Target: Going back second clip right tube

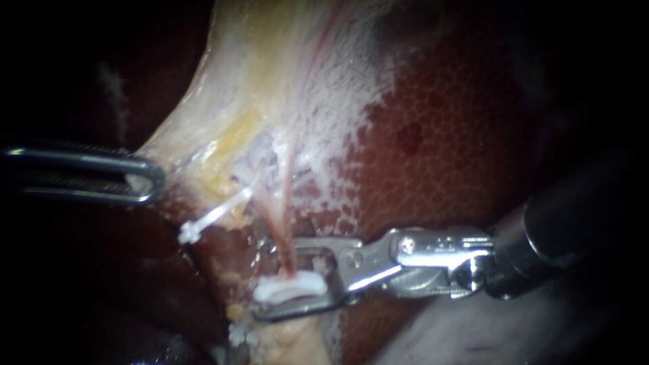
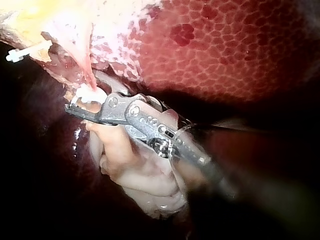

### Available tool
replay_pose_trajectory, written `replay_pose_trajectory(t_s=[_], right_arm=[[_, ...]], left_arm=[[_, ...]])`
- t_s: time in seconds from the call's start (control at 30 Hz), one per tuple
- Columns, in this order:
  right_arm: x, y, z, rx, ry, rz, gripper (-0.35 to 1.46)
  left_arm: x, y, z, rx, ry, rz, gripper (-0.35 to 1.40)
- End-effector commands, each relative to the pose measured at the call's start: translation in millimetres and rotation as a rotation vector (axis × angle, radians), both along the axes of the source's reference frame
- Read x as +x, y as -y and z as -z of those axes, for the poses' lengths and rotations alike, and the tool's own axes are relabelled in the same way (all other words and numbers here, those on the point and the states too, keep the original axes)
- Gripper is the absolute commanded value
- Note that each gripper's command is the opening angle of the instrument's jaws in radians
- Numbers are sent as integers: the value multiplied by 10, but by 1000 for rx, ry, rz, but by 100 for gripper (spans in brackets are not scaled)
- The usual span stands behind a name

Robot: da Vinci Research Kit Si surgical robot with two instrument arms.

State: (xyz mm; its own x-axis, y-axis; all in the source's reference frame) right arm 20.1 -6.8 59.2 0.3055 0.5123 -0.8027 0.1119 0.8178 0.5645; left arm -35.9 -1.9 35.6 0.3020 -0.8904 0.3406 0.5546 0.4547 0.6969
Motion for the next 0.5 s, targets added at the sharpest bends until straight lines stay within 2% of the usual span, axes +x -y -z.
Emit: replay_pose_trajectory(t_s=[0.03, 0.33, 0.5], right_arm=[[-4, 0, 1, -1, 2, 1, 60], [-45, -2, 5, -47, 41, 30, 60], [-65, -15, 18, -79, 35, 25, 60]], left_arm=[[0, 0, -1, 0, 0, 0, -35], [0, 1, -5, -2, 0, -1, -35], [0, 1, -7, -3, 0, -1, -35]])
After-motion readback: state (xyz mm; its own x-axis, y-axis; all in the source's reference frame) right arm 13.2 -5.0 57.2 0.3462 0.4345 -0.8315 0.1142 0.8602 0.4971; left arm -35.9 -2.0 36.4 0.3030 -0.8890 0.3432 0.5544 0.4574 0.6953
